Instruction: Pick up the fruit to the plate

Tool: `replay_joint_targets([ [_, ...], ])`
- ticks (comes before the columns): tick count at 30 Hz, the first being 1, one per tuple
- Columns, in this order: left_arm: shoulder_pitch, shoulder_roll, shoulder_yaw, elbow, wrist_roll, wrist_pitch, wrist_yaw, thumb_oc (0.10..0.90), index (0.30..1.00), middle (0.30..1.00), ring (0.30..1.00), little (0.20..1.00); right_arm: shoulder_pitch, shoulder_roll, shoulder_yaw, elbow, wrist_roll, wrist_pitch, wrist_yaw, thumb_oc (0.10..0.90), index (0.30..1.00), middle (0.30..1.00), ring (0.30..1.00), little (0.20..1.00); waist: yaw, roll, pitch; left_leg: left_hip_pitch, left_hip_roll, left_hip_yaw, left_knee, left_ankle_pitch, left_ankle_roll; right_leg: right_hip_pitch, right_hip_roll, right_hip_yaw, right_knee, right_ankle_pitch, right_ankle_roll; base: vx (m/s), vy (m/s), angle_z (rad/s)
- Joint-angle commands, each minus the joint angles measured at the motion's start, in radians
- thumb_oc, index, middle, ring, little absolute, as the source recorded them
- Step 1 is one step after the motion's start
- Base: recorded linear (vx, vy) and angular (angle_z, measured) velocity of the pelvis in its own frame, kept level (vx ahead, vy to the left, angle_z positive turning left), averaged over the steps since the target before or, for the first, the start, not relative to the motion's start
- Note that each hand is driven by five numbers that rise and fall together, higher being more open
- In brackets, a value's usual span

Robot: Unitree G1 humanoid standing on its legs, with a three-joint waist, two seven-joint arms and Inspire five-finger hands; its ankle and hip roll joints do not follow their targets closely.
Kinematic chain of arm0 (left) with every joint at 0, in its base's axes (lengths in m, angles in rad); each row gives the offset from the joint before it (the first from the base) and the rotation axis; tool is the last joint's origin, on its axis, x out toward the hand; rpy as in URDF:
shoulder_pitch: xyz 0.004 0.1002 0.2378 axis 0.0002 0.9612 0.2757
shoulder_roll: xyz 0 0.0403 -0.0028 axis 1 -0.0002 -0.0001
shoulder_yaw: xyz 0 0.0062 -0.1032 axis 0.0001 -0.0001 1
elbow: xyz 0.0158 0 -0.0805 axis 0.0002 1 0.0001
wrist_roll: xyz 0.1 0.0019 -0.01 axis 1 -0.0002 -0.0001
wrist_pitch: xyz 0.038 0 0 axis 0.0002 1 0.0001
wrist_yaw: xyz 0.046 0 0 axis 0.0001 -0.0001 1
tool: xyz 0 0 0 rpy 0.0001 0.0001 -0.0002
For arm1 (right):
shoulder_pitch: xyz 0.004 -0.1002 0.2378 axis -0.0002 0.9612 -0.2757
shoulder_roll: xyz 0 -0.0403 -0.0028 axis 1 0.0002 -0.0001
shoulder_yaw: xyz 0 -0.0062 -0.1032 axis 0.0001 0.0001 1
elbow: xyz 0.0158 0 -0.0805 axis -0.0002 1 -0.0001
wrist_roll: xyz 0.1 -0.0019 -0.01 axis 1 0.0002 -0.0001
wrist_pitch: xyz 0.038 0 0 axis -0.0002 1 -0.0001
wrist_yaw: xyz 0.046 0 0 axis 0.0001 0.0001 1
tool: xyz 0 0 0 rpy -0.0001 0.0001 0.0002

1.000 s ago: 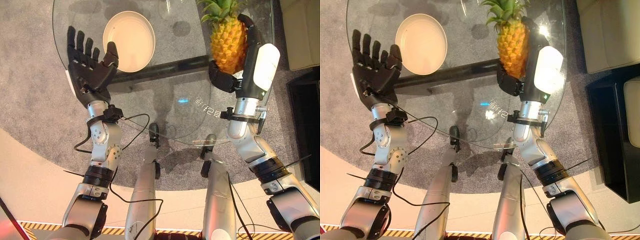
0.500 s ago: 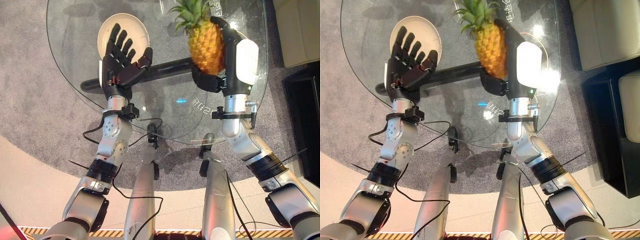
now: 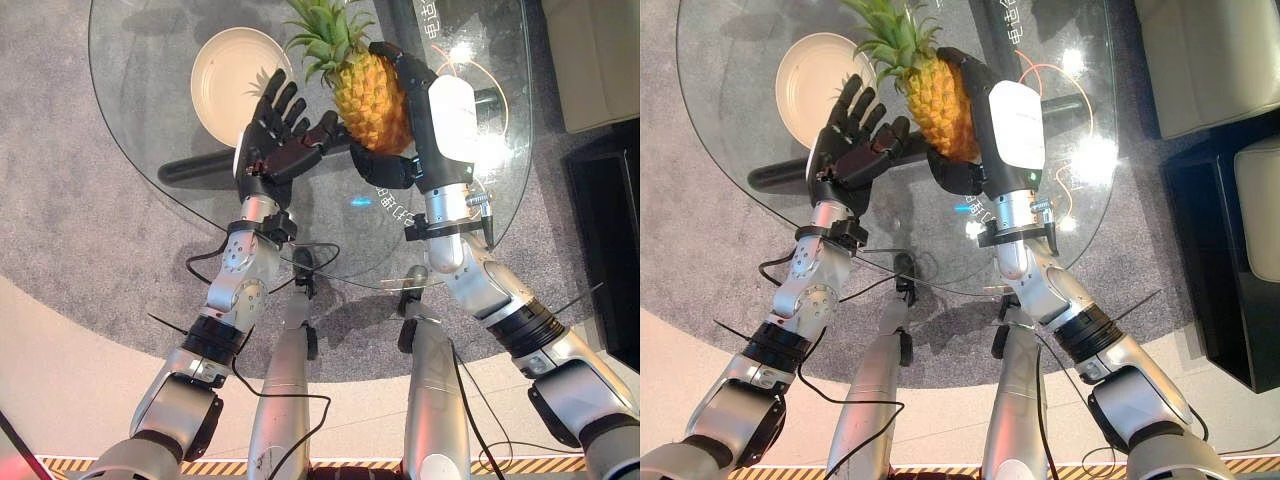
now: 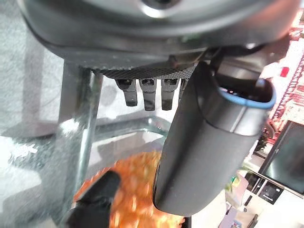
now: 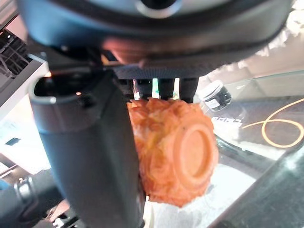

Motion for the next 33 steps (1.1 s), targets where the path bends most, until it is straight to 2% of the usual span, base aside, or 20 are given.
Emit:
replay_joint_targets([
  [1,-0.114,-0.035,-0.011,-0.063,-0.042,-0.048,-0.063,0.800,0.900,0.900,0.900,0.900,-0.156,0.011,0.006,-0.197,-0.007,-0.076,-0.021,0.100,0.300,0.300,0.300,0.200,0.000,0.001,-0.020,0.042,-0.047,0.055,0.038,-0.109,0.012,0.092,0.031,-0.037,-0.223,0.122,0.029,0.00,0.000,0.00],
  [21,-0.101,-0.086,0.008,-0.082,-0.274,-0.125,-0.079,0.800,0.900,0.900,0.900,0.900,-0.171,0.020,0.080,-0.234,0.015,-0.038,0.054,0.100,0.300,0.300,0.300,0.200,0.008,-0.001,-0.020,0.028,-0.051,0.051,0.036,-0.098,0.013,0.083,0.029,-0.048,-0.226,0.129,0.026,0.00,0.000,0.00],
  [33,-0.104,-0.087,0.029,-0.109,-0.377,-0.164,-0.142,0.800,0.900,0.900,0.900,0.900,-0.174,-0.001,0.103,-0.240,0.003,-0.054,0.101,0.100,0.300,0.300,0.300,0.200,0.009,-0.001,-0.020,0.027,-0.055,0.050,0.039,-0.097,0.014,0.080,0.028,-0.048,-0.223,0.131,0.024,0.00,0.000,0.00],
])
